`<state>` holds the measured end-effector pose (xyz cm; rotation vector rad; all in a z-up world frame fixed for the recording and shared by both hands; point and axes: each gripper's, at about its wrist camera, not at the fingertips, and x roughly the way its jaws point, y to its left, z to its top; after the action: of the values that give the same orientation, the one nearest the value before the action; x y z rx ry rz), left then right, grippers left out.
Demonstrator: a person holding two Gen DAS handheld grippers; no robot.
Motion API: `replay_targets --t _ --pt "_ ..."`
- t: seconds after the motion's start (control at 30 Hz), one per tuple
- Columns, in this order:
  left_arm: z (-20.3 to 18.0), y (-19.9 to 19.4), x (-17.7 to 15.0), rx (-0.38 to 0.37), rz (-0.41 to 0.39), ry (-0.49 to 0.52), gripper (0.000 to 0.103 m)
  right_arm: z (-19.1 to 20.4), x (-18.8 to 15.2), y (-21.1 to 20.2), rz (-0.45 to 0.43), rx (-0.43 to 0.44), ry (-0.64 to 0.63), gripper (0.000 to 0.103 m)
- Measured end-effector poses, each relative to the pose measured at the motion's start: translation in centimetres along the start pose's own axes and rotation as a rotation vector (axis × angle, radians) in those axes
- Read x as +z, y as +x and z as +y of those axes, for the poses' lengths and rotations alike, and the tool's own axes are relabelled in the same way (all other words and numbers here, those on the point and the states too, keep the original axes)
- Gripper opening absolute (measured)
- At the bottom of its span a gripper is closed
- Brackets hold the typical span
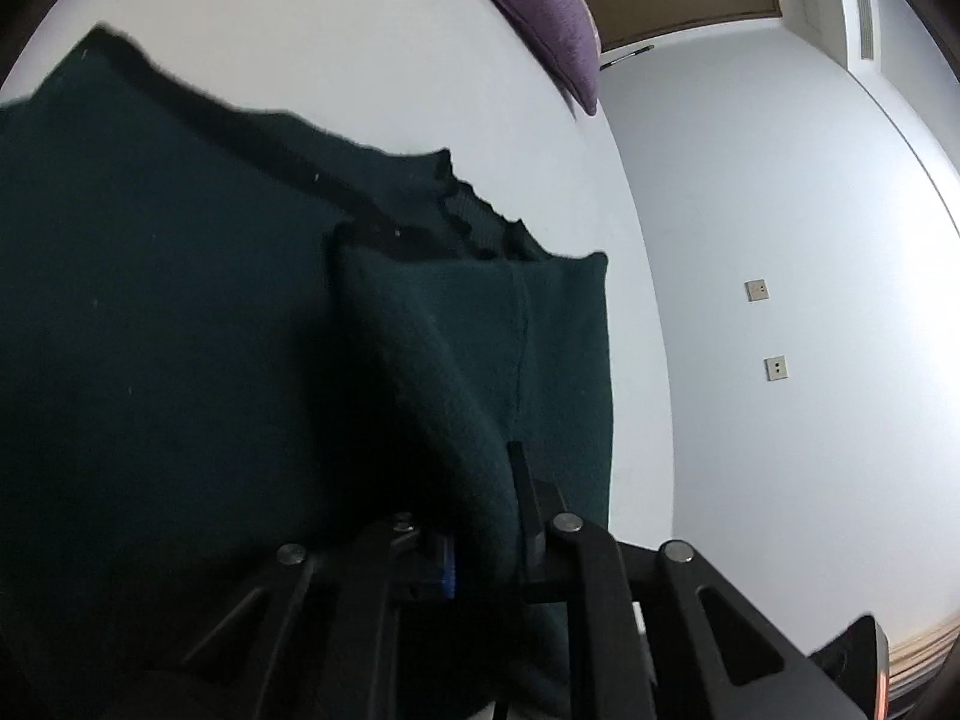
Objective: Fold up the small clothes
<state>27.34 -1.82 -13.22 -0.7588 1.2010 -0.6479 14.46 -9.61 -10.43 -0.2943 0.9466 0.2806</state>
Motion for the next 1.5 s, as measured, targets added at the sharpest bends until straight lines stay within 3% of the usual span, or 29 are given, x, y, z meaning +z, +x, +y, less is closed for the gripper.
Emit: replay_targets --t 0.07,0.17,0.3,0.4,0.5,0.63,0.93,1.0,1.1,1.17,1.23,1.27,1.33,1.4,1.5 --pt "0.0 -0.7 0.0 -0.012 -0.006 0.003 0.013 0.4 -0.2 -0.6 0.006 0.024 -0.001 0.024" --pt "0.6 -2.4 0.4 -0.015 -0.016 0.001 0.013 -0.2 -1.2 -3.6 -0.023 0.161 0.033 0.033" --pt "2.1 -5.9 1.5 0.001 -0.043 0.007 0.013 -3.2 -2.6 -8.8 -0.17 0.369 0.138 0.044" --pt "3.4 -9.1 2.5 0.041 -0.071 0.021 0.013 -5.6 -2.5 -9.3 -0.218 0.308 0.187 0.045" --pt "4.8 -11.6 3.1 0.093 -0.087 0.042 0.013 -7.4 -1.6 -6.6 -0.173 0.252 0.247 0.045" --pt "6.7 -12.5 3.6 0.133 -0.067 0.051 0.013 -7.7 -0.5 -2.3 -0.123 0.204 0.228 0.045" --pt "8.9 -13.1 3.6 0.132 -0.085 0.039 0.014 0.1 -0.9 1.3 -0.078 0.217 0.104 0.047" --pt "9.8 -12.3 3.5 0.155 -0.09 0.019 0.018 1.9 -0.8 1.7 -0.063 0.185 0.061 0.047" --pt "11.0 -12.1 3.4 0.099 -0.137 -0.035 0.021 2.4 -1.1 3.2 -0.051 0.197 0.101 0.047" --pt "10.5 -13.2 2.9 0.147 -0.183 -0.034 0.037 2.1 -0.8 3.3 -0.06 0.226 0.154 0.046" --pt "9.2 -15.5 1.9 0.235 -0.272 -0.001 0.05 2.2 -0.6 3.8 -0.06 0.231 0.173 0.046" --pt "8.1 -16.9 1.0 0.285 -0.324 0.025 0.05 2.9 -0.1 4.4 -0.059 0.223 0.166 0.046" --pt "5.8 -18.4 -0.6 0.31 -0.38 0.101 0.05 3.3 0.0 4.4 -0.058 0.213 0.157 0.046" --pt "2.7 -18.2 -2.4 0.309 -0.387 0.209 0.05 2.6 0.2 3.8 -0.063 0.258 0.205 0.047" --pt "0.0 -16.5 -4.9 0.324 -0.351 0.349 0.05 -0.5 0.9 2.8 -0.104 0.397 0.375 0.047"
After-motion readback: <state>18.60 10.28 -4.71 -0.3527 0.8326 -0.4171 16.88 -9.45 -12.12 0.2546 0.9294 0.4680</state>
